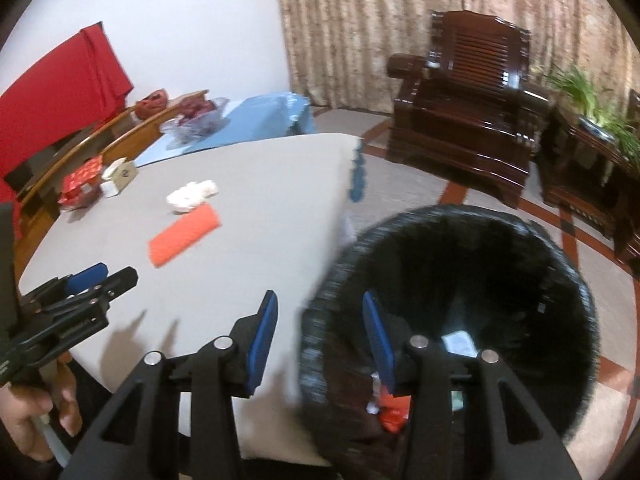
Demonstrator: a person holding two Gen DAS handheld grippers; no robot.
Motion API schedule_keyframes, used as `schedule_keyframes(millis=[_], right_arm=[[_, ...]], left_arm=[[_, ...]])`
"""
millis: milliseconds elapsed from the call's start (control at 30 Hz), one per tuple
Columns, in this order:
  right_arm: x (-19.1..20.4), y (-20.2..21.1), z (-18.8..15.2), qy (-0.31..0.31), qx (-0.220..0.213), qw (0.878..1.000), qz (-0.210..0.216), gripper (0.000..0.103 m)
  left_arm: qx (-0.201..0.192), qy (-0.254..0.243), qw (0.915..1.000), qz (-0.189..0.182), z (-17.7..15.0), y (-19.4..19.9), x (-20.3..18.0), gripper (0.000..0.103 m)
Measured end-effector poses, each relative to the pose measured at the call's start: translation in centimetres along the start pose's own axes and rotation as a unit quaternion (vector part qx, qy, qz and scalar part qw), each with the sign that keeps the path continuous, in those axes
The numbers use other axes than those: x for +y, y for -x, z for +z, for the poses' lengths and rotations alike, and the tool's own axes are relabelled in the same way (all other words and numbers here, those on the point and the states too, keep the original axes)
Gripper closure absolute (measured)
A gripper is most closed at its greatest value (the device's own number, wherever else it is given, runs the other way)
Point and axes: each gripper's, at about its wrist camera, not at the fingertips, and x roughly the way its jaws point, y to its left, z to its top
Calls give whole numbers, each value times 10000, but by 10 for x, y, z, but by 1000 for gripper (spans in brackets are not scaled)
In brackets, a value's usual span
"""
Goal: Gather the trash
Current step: 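Move both open tools back to the remaining foam net and tissue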
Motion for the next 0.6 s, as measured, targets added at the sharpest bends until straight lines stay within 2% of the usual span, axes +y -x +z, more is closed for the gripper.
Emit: schedule_keyframes(millis=[267,600], right_arm=[[53,-34,19,-36,125,9999,4,56],[104,-94,39,-40,109,9999,-50,54]], left_arm=[[-90,300,9992,244,7,-7,68,39],[4,341,9994,67,9,-43,92,32]])
